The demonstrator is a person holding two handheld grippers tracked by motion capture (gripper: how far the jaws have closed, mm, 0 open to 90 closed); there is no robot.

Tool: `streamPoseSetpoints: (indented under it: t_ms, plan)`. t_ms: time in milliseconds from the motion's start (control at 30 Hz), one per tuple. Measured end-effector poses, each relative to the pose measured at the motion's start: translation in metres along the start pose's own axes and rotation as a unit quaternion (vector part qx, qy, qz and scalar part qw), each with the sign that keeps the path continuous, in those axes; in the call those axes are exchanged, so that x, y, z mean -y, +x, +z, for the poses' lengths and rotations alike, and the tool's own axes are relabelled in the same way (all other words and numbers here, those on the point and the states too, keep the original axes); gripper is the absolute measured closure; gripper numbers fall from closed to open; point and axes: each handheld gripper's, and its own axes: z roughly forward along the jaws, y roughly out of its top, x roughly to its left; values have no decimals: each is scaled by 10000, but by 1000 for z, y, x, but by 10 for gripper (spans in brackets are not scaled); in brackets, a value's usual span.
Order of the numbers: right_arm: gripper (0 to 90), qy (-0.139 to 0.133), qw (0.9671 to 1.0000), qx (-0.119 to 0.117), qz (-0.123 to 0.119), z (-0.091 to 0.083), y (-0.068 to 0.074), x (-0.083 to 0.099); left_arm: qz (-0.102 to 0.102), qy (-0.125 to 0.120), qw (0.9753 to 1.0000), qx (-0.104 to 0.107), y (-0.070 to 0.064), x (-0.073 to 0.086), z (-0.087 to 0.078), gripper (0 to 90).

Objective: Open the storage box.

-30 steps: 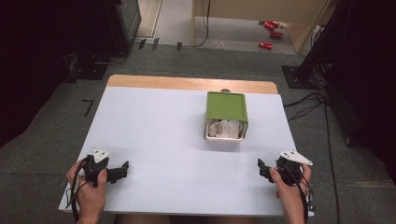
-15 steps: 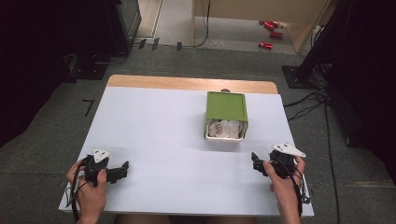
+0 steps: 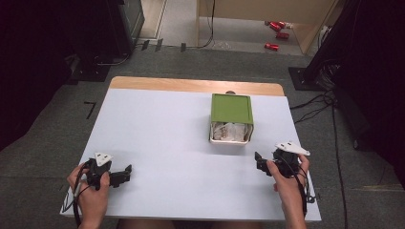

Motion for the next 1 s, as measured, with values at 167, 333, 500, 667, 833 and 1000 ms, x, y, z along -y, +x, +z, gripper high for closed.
streamPoseSetpoints:
  t_ms: [167, 333, 500, 667, 833, 1000]
  plan:
    - [136, -15, 10000, -27, 11, 1, 1, -5, -3, 0, 10000, 3, 0, 0, 0, 17]
    - [136, -96, 9999, -98, 47, 0, 2, -16, -3, 5, 10000, 6, 0, 0, 0, 17]
    - [136, -143, 9998, -118, 36, 2, 7, -28, -7, -4, 10000, 5, 0, 0, 0, 17]
    - [135, -189, 9996, -162, 118, 4, 11, -32, -17, -10, 10000, 12, 0, 0, 0, 17]
    - [135, -225, 9992, -182, 269, 10, 14, -36, -9, -12, 10000, 10, 0, 0, 0, 17]
    - [138, -228, 9991, -137, 327, 16, 18, -39, -16, -17, 10000, 11, 0, 0, 0, 17]
